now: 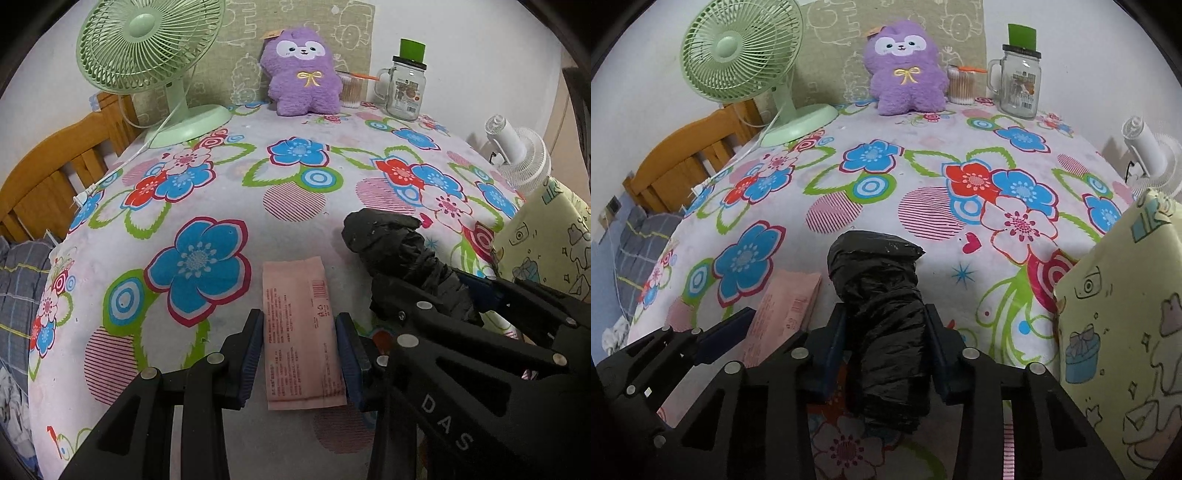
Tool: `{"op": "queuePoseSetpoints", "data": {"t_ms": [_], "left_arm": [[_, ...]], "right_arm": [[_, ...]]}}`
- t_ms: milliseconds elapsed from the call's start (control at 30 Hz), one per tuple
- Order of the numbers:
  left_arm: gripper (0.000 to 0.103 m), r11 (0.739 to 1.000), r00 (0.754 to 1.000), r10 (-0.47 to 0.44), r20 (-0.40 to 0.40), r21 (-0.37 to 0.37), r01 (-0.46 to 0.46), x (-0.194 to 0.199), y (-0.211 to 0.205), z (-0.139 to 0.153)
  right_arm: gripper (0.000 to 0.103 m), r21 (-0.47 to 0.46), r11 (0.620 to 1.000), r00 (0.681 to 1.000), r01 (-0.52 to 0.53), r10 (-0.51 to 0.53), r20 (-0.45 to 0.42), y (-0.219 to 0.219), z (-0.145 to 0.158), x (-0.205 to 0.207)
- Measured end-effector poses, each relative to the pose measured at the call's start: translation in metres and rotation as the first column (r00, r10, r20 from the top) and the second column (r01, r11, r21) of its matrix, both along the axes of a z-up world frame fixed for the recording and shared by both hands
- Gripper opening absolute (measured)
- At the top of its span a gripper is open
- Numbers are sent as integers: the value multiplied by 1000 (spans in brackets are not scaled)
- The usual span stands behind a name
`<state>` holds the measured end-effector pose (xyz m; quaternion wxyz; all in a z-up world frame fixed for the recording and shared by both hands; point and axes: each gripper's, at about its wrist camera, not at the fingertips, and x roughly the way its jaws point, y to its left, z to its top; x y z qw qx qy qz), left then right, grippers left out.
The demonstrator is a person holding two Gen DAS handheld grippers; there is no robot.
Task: Organize soft objects
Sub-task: 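Grasp the black umbrella with the right tool while the left tool grasps the pink slip, then lift and carry the umbrella with the right tool while the left tool carries the slip to the box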
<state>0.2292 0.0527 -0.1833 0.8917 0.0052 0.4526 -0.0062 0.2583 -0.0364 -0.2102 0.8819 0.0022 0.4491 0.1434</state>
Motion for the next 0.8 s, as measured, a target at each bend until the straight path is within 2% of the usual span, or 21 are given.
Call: {"op": "queuePoseSetpoints", "data": {"t_ms": [400,800], "left_arm": [[40,1000,1000,-11,13,-4,12,-21,-11,5],[40,1000,998,-9,64,-2,9,-49,-19,24]], "right_arm": [[41,-12,1000,1000,12,-11,23,-10,11,-27],[41,0,1000,997,14,-14,73,-16,32,-61]]}}
